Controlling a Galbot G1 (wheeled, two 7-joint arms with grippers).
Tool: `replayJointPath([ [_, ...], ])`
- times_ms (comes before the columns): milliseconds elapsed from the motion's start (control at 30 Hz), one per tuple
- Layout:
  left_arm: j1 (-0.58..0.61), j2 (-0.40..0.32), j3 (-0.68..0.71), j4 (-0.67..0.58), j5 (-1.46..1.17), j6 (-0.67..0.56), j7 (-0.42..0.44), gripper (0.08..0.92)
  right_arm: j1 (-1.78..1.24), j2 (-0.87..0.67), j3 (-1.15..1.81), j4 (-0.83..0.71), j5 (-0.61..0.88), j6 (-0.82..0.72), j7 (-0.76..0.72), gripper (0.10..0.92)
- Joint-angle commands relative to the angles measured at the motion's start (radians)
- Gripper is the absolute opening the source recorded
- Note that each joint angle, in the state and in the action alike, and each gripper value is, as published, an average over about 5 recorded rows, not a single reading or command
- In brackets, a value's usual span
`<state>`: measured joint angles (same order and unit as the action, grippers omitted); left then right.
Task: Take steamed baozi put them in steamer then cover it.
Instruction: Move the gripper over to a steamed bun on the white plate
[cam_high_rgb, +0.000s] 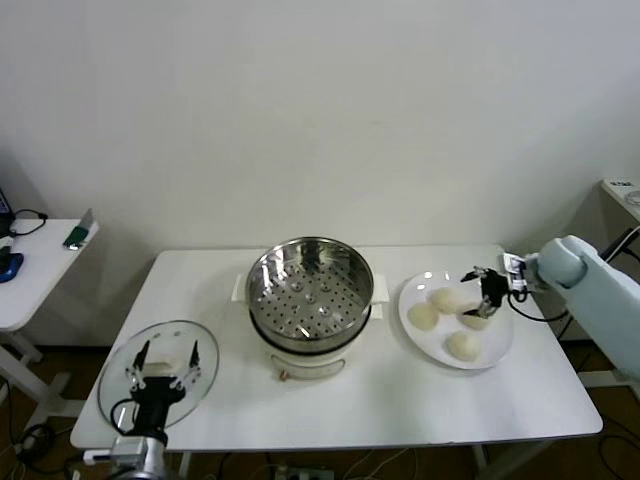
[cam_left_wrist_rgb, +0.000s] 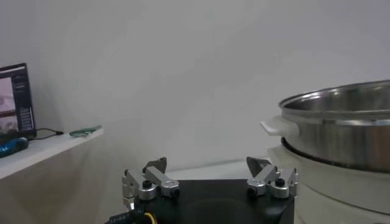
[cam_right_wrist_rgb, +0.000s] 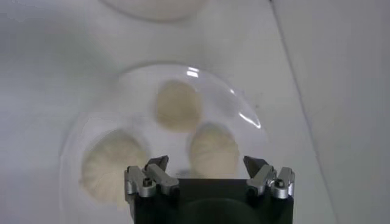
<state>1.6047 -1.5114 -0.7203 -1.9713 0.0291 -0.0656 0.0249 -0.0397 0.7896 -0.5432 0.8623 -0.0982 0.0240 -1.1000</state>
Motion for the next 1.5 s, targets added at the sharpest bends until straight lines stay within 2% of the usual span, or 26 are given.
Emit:
replayJointPath([
  [33,-0.002,0.003,-0.001,0.001,-0.010,0.001,-0.001,0.823,0.178,0.106,-0.199,-0.209,-0.057,0.035,-0.077,0.823],
  [600,-0.019,0.018,-0.017,0.051,-0.033,-0.001,-0.020,0.823,0.152,0.359,-0.082,-0.513,-0.201,0.135,-0.046,0.823],
  [1267,-0.016,0.019,-0.020,0.068,-0.034,-0.010,-0.024,0.823,0.112,0.430,0.081,-0.614,-0.452,0.188,-0.004,0.823],
  [1500,-0.015,0.018,-0.016,0.070,-0.032,-0.012,-0.024,0.823,0.109,0.435,0.109,-0.621,-0.473,0.191,0.001,0.810],
])
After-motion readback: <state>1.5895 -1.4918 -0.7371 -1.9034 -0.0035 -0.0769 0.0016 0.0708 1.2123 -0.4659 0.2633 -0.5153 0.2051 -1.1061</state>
